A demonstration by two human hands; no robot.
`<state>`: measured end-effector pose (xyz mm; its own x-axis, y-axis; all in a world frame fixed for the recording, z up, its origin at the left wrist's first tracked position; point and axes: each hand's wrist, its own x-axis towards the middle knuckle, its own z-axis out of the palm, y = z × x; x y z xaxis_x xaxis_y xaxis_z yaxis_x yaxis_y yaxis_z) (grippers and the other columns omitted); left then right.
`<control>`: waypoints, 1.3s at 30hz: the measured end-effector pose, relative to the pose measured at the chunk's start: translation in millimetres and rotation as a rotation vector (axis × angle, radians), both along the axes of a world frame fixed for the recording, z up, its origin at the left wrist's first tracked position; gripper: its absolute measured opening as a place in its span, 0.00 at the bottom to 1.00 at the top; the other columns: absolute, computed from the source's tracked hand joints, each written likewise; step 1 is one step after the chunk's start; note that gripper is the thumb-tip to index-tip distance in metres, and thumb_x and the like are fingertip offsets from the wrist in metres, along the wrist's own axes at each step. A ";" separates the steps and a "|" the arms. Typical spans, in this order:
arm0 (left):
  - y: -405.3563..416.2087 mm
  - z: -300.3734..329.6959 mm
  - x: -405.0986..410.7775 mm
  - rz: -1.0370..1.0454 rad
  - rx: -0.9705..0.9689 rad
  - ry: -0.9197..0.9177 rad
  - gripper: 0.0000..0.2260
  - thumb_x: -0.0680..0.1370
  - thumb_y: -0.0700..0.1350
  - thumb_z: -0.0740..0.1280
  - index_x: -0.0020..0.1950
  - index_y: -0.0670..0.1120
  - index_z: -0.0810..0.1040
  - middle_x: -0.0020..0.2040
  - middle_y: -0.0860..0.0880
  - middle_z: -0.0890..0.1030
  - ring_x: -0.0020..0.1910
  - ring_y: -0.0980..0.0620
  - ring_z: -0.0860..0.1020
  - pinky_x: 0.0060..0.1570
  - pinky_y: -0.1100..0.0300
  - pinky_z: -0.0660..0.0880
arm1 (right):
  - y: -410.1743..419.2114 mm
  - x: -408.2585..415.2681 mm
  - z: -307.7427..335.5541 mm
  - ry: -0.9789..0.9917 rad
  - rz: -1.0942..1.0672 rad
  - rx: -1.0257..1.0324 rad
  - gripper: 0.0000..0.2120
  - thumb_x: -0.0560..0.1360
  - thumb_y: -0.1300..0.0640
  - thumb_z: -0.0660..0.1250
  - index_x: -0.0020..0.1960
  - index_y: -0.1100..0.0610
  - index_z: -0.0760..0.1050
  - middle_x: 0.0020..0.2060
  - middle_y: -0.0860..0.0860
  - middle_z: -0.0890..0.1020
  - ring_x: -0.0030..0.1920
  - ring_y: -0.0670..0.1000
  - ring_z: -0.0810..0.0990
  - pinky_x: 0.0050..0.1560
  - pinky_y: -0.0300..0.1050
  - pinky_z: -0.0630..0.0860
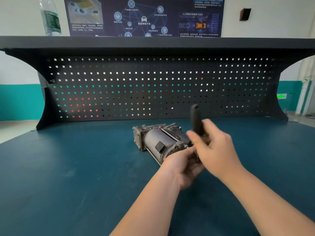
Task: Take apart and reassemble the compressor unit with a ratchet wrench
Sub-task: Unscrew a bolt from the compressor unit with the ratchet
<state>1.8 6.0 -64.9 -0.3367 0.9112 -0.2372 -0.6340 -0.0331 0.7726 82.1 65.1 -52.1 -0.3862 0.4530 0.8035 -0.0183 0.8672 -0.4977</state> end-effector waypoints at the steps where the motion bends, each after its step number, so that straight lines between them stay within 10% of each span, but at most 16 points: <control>1: -0.6 -0.9 -1.4 -0.008 0.005 0.009 0.07 0.78 0.39 0.63 0.44 0.41 0.80 0.37 0.46 0.83 0.33 0.53 0.82 0.32 0.63 0.80 | -4.8 -1.6 -1.8 -0.041 0.020 0.080 0.06 0.73 0.49 0.66 0.41 0.46 0.69 0.32 0.39 0.77 0.32 0.41 0.73 0.33 0.30 0.67; 5: -0.7 -1.7 -2.9 -0.002 0.004 -0.002 0.06 0.78 0.37 0.63 0.48 0.39 0.79 0.35 0.45 0.82 0.29 0.53 0.81 0.30 0.61 0.80 | -7.4 -6.0 -5.7 0.114 0.042 -0.144 0.07 0.75 0.51 0.67 0.41 0.48 0.71 0.31 0.43 0.79 0.29 0.42 0.75 0.33 0.38 0.72; 11: 1.0 1.5 2.0 0.017 -0.011 -0.053 0.08 0.78 0.38 0.64 0.52 0.33 0.76 0.40 0.37 0.82 0.36 0.45 0.82 0.35 0.55 0.81 | 21.8 -5.5 -0.2 0.572 0.218 -1.195 0.11 0.80 0.54 0.61 0.42 0.59 0.70 0.31 0.56 0.75 0.15 0.42 0.64 0.17 0.33 0.61; 17: 1.0 1.0 2.9 0.050 -0.039 0.056 0.06 0.79 0.38 0.63 0.45 0.40 0.79 0.30 0.46 0.82 0.26 0.53 0.81 0.25 0.62 0.78 | 3.1 -3.2 -7.0 0.062 0.033 0.022 0.03 0.74 0.50 0.65 0.43 0.48 0.72 0.29 0.47 0.78 0.30 0.47 0.76 0.33 0.37 0.71; 19: -1.1 1.1 1.0 0.050 -0.044 0.063 0.07 0.78 0.37 0.62 0.43 0.41 0.79 0.29 0.47 0.81 0.25 0.54 0.80 0.24 0.63 0.77 | 0.1 -5.7 -7.9 0.031 0.034 0.062 0.04 0.74 0.49 0.65 0.43 0.47 0.72 0.28 0.48 0.77 0.31 0.48 0.75 0.33 0.39 0.71; 27: 2.7 1.3 0.5 0.049 -0.029 -0.003 0.06 0.78 0.37 0.64 0.49 0.33 0.76 0.39 0.37 0.81 0.30 0.45 0.82 0.30 0.57 0.81 | 25.6 -6.4 -0.9 0.617 0.254 -1.381 0.12 0.81 0.55 0.60 0.40 0.60 0.68 0.32 0.55 0.73 0.14 0.41 0.62 0.15 0.32 0.58; 29: 2.9 0.9 1.0 0.050 -0.036 -0.004 0.06 0.78 0.37 0.64 0.49 0.33 0.76 0.38 0.37 0.82 0.31 0.45 0.82 0.31 0.57 0.81 | 23.3 -6.8 -2.4 0.575 0.227 -1.260 0.12 0.81 0.55 0.60 0.41 0.59 0.69 0.31 0.56 0.74 0.15 0.41 0.63 0.16 0.32 0.59; 35: 0.5 -0.1 -0.1 0.046 -0.025 0.080 0.08 0.79 0.38 0.61 0.45 0.42 0.80 0.33 0.47 0.82 0.28 0.55 0.81 0.27 0.64 0.78 | -3.6 -3.2 -3.5 0.008 0.075 -0.009 0.05 0.73 0.49 0.67 0.44 0.46 0.70 0.29 0.45 0.78 0.32 0.45 0.75 0.34 0.35 0.70; 39: -1.3 0.2 -1.2 0.052 -0.021 0.056 0.05 0.78 0.36 0.63 0.47 0.39 0.79 0.33 0.44 0.81 0.29 0.52 0.81 0.27 0.61 0.79 | -4.1 -5.2 -1.5 0.136 0.090 -0.262 0.07 0.75 0.52 0.68 0.41 0.50 0.71 0.27 0.46 0.78 0.28 0.44 0.75 0.31 0.38 0.72</control>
